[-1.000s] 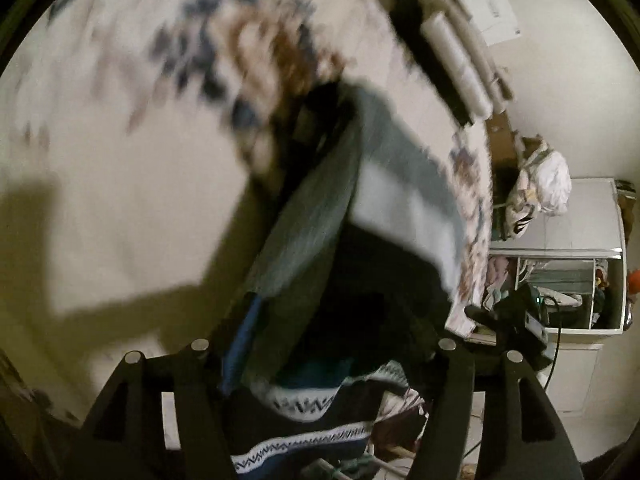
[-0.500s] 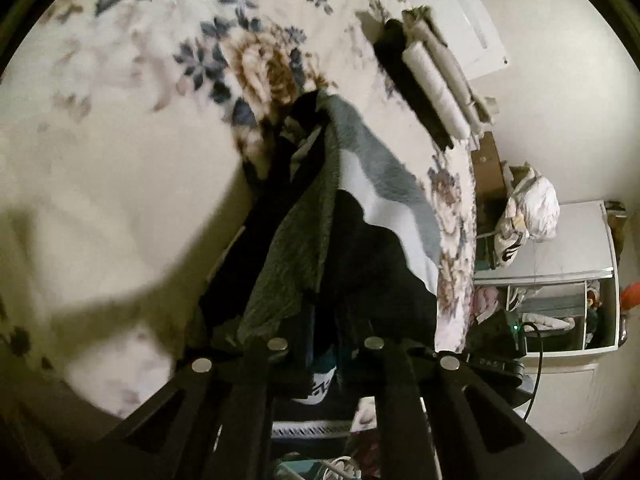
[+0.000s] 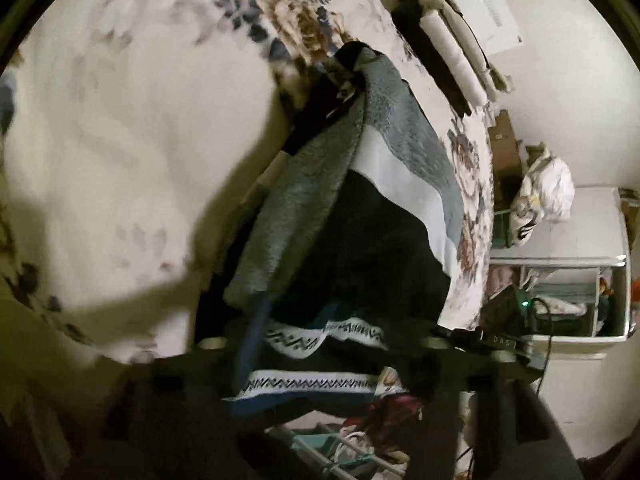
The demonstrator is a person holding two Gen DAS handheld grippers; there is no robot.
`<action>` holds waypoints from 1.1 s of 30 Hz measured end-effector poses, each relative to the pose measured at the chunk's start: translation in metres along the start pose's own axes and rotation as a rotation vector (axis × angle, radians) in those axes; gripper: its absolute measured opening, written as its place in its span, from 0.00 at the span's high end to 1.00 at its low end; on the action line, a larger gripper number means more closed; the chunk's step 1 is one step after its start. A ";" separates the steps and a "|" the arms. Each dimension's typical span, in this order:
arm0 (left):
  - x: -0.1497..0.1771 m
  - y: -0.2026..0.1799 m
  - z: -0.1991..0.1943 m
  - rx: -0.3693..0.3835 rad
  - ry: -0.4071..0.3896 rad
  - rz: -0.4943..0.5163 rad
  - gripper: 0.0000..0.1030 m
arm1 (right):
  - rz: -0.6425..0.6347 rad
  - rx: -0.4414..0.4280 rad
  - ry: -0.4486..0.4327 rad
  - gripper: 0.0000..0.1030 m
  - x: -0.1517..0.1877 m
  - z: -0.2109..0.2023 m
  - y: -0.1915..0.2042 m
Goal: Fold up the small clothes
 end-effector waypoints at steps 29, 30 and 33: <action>0.061 0.027 0.017 -0.125 0.084 -0.047 0.87 | -0.126 0.169 0.104 0.94 0.077 0.016 -0.020; 0.062 0.030 0.017 -0.121 0.094 -0.058 0.79 | -0.154 0.192 0.116 0.87 0.075 0.018 -0.021; 0.057 0.027 0.000 -0.109 0.071 -0.043 0.54 | -0.176 0.199 0.126 0.55 0.064 0.012 -0.010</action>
Point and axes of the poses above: each gripper's, at about its wrist camera, not at the fingertips, and z roughly the way its jaws point, y to its left, x to its underside, the point moved 5 cm from there along z, roughly the way its jaws point
